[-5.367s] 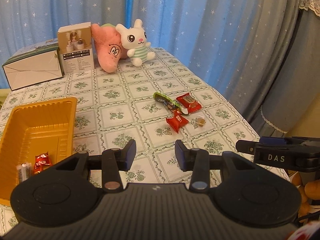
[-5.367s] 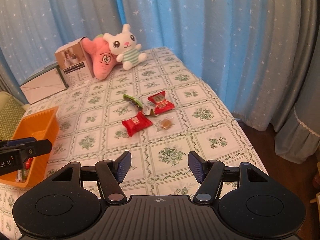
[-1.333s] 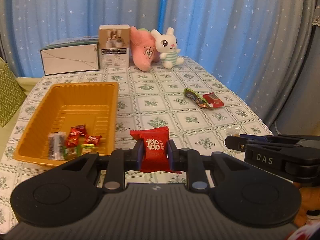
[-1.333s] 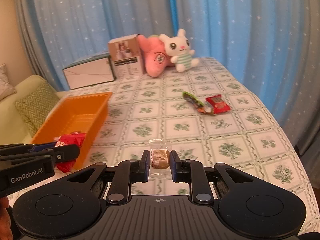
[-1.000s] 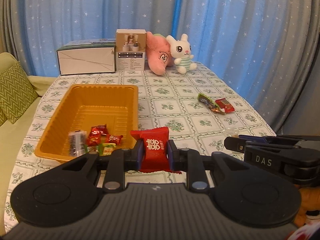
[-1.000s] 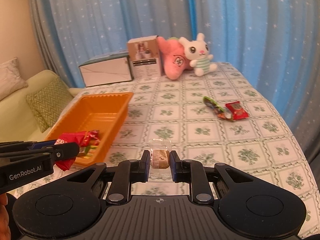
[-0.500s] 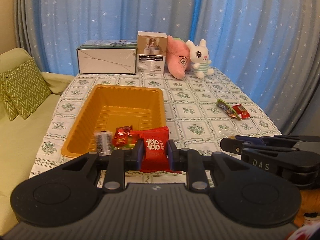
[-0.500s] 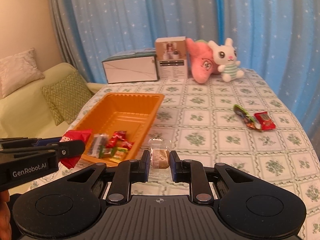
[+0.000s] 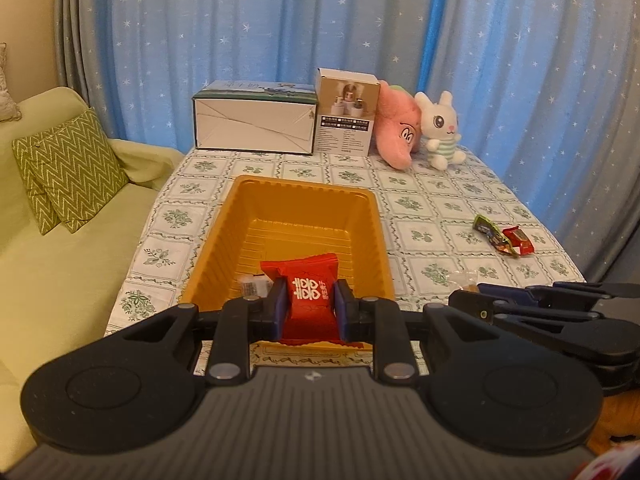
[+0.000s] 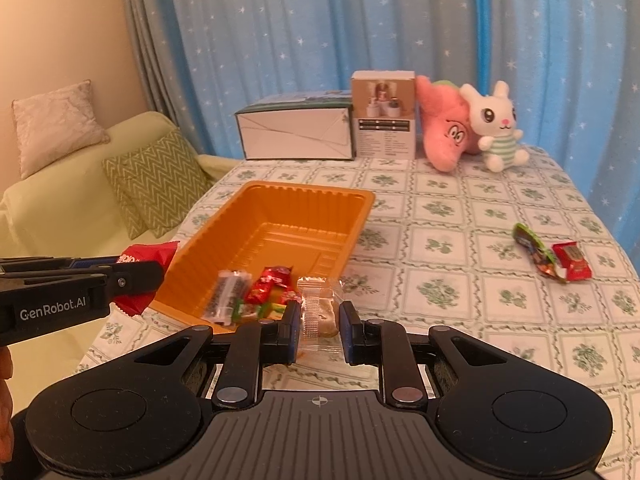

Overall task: Organize snacks
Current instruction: 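Carry both candies over the orange tray, then open both tools to drop the candies into the orange tray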

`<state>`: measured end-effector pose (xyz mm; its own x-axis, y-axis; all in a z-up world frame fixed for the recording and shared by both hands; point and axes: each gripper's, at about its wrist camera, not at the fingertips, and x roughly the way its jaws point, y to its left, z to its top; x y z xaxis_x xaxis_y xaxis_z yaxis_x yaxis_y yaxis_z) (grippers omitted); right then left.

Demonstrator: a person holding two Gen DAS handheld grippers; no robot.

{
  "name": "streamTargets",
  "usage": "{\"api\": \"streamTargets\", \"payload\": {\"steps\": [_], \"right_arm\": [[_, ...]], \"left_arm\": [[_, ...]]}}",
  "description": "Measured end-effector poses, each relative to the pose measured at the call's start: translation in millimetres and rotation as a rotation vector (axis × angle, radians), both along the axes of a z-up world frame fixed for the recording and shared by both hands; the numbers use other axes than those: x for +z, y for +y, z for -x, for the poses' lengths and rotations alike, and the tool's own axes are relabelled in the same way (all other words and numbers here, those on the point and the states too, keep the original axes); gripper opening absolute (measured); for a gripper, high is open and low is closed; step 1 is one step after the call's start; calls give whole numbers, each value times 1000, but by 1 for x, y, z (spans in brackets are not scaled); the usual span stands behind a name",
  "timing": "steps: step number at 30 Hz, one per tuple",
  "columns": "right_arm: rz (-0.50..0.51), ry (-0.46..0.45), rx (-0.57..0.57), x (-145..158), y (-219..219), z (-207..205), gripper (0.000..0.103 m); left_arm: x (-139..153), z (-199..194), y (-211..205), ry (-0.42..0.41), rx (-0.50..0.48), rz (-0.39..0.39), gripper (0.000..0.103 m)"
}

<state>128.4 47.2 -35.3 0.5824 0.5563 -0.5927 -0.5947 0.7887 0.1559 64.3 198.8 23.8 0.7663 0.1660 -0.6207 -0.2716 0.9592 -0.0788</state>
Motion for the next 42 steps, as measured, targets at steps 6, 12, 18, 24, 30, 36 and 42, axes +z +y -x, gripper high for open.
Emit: {"api": "streamTargets", "payload": {"steps": [6, 12, 18, 24, 30, 36, 42], "right_arm": [[2, 9, 21, -3, 17, -8, 21], [3, 19, 28, -7, 30, -19, 21], [6, 24, 27, -9, 44, -36, 21], [14, 34, 34, -12, 62, -57, 21], [25, 48, 39, -17, 78, -79, 21], [38, 73, 42, -24, 90, -100, 21], [41, 92, 30, -31, 93, -120, 21]], "left_arm": [[-3, -5, 15, 7, 10, 3, 22], [-6, -14, 27, 16, 6, 5, 22], [-12, -29, 41, 31, -1, 7, 22], [-20, -48, 53, 47, -17, 10, 22], [-26, -72, 66, 52, -31, 24, 22], [-35, -96, 76, 72, -38, 31, 22], [-41, -117, 83, 89, -54, 26, 22]]}}
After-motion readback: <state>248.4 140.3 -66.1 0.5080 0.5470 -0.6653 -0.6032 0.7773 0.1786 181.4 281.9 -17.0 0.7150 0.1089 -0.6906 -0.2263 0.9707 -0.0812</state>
